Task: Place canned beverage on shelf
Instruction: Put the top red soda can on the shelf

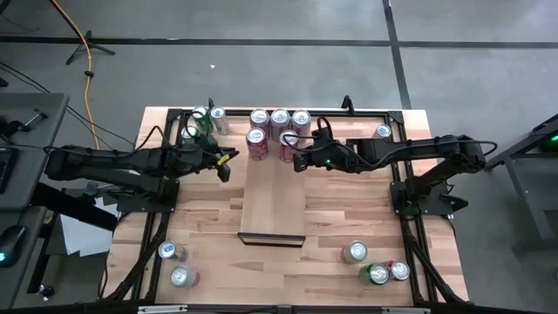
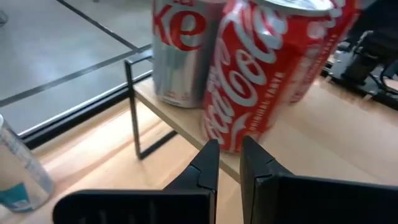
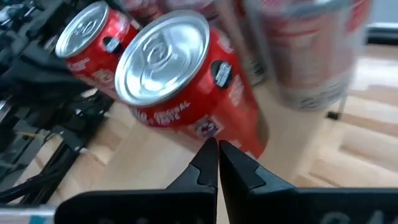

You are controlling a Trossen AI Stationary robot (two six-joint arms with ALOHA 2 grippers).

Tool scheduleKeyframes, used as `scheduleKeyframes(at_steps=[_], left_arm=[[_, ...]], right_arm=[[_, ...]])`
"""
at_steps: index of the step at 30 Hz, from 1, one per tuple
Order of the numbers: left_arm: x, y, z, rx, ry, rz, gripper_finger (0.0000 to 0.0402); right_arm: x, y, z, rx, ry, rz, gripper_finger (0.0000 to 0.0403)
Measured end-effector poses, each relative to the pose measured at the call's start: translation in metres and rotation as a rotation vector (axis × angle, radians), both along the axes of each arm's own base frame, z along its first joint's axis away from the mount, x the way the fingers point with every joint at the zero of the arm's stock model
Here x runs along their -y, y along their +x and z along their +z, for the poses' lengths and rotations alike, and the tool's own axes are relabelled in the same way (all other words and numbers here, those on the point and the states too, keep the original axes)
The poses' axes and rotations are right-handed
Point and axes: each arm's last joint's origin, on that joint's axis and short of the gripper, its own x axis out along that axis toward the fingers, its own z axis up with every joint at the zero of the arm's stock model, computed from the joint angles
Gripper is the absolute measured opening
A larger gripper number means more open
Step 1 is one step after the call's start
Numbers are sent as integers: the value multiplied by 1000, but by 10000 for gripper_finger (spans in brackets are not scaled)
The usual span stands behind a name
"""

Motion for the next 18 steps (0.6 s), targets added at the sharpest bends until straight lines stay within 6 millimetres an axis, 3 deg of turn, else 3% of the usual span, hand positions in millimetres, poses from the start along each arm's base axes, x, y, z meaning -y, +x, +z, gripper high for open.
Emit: scheduleKeyframes(at_steps=[8, 12, 18], left_arm=[[-17, -1, 3, 2, 17, -7, 0], [-21, 0, 2, 21, -11, -45, 0], [-22, 4, -13, -28, -42, -79, 0]], right_arm=[[-2, 15, -11, 18, 18, 35, 0], [-3, 7, -6, -6, 19, 44, 0], [-2, -6, 3, -50, -16, -2, 0]])
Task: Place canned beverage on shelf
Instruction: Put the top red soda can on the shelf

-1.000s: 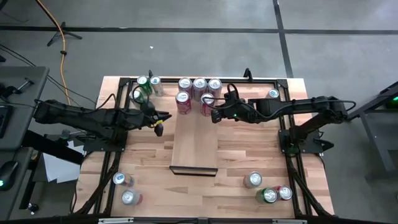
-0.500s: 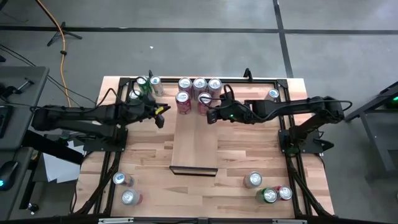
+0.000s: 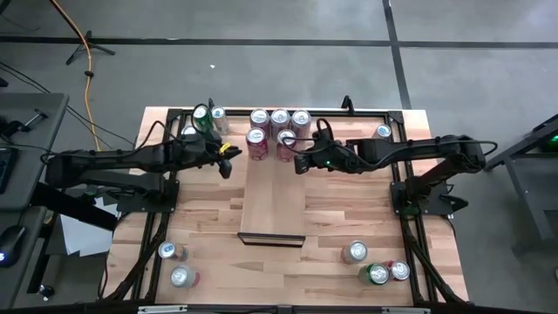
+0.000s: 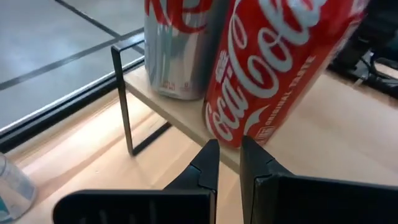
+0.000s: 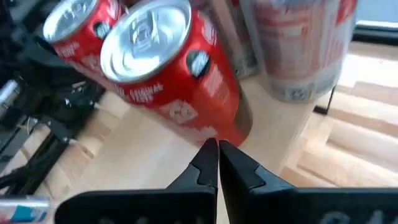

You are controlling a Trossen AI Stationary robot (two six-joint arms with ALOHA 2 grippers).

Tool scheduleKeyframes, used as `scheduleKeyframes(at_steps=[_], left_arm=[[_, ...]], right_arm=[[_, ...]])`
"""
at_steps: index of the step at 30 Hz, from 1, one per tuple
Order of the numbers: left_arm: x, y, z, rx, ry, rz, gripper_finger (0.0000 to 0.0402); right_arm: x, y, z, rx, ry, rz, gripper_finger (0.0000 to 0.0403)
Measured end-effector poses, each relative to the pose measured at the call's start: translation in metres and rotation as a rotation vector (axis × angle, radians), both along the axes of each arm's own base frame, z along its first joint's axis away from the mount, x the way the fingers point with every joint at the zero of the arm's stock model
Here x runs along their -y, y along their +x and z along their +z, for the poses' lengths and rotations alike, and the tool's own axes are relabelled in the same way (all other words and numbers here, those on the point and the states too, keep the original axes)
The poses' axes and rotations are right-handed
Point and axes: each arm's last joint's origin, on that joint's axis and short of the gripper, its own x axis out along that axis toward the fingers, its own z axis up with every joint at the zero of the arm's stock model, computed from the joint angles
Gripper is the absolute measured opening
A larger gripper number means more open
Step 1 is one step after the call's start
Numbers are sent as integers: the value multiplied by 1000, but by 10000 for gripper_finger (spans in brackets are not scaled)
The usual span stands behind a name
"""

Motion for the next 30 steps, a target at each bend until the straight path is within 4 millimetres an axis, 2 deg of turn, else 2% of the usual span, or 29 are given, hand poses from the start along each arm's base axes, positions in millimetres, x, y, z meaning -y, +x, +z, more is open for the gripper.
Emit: scheduleKeyframes(at_steps=[9, 17, 25, 30], left_arm=[[-3, 15, -10, 21, 20, -10, 0], [-7, 29, -22, 1, 14, -4, 0], [-9, 30, -24, -2, 0, 11, 0], [-8, 27, -19, 15, 11, 8, 0]], right_arm=[[13, 5, 0, 31, -4, -40, 0], [16, 12, -6, 35, 13, -24, 0], [17, 16, -8, 42, -4, -26, 0], [17, 20, -8, 69, -4, -15, 0]])
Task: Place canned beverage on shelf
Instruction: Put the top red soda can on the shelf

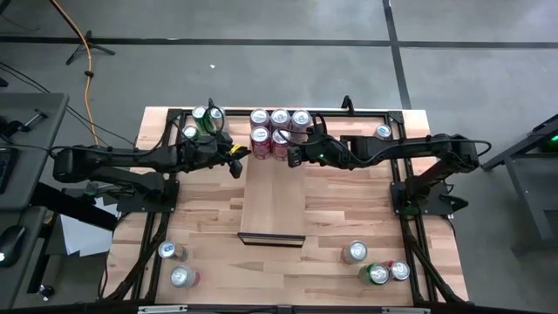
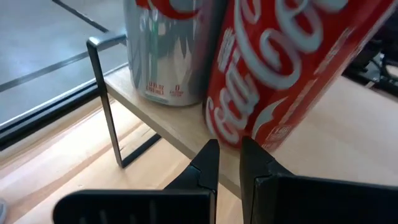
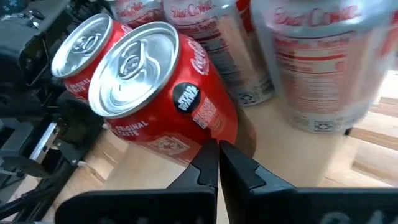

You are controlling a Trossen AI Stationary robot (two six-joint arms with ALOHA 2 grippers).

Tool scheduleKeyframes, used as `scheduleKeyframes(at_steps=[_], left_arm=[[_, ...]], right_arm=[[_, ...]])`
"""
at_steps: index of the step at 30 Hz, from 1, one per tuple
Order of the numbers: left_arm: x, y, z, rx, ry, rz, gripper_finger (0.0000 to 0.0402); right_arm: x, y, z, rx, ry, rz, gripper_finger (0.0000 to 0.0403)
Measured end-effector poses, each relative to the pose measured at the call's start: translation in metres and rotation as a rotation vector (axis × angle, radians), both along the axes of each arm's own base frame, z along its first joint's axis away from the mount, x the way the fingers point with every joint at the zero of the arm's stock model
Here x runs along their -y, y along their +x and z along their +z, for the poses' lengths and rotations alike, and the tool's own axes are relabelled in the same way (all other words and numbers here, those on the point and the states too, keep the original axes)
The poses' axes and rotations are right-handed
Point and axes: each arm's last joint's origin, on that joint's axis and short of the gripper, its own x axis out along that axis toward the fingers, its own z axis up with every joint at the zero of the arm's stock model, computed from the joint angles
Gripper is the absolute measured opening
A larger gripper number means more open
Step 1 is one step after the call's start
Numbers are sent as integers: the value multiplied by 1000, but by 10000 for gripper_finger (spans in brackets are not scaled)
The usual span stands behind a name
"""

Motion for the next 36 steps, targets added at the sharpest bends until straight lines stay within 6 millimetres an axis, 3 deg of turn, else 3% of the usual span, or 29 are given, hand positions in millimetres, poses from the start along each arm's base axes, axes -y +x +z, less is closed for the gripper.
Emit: scheduleKeyframes(at_steps=[13, 27, 36], left_arm=[[1, -11, 17, 59, 52, 0, 0], [9, -48, 85, 305, 180, -14, 0], [15, -70, 103, 420, 199, -36, 0]], right_arm=[[0, 2, -1, 3, 0, 2, 0], [0, 2, 0, 6, -18, 15, 0], [0, 1, 0, -25, -59, 44, 0]])
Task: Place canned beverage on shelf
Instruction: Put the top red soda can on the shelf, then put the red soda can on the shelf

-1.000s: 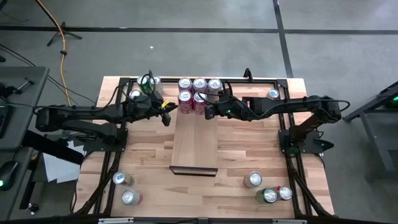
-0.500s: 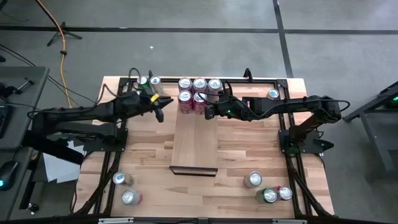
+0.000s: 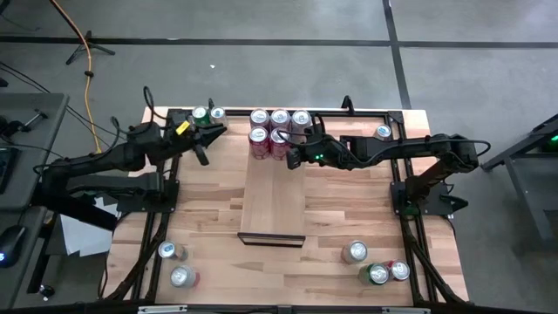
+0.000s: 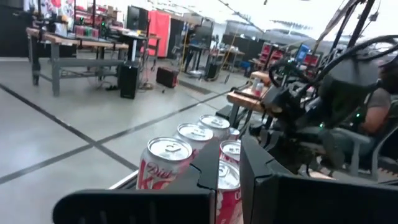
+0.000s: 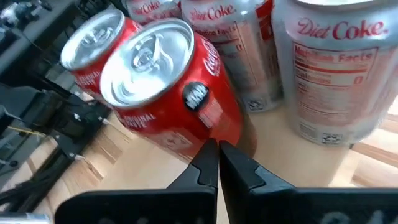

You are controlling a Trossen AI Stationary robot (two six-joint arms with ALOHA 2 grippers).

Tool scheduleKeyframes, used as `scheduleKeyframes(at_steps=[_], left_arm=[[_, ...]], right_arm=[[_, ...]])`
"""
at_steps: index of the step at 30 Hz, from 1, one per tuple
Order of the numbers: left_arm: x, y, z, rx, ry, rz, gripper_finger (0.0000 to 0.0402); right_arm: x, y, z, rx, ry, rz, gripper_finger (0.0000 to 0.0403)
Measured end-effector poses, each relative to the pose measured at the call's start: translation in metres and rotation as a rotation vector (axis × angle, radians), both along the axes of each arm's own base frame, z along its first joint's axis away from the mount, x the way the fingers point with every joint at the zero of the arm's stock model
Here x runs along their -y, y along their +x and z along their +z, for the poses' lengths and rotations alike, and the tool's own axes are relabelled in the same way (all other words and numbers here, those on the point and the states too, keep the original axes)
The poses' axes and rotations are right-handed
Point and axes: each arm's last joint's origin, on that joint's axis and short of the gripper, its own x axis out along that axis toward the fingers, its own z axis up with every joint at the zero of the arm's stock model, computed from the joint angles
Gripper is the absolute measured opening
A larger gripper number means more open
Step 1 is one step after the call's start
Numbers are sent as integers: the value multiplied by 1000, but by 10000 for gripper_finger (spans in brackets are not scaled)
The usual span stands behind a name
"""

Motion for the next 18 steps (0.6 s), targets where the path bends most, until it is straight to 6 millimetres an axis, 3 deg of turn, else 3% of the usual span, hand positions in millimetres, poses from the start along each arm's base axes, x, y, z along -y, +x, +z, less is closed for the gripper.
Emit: scheduleKeyframes(at_steps=[5, 9, 18], left_arm=[[5, -2, 2, 26, -20, -49, 0], [11, 1, 4, 59, -36, -136, 0], [35, 17, 7, 70, 94, -366, 0]], right_arm=[[-5, -23, 11, -90, -7, 58, 0], [-16, -52, 33, -131, -75, 147, 0], [-41, -112, 87, 29, -239, 380, 0]])
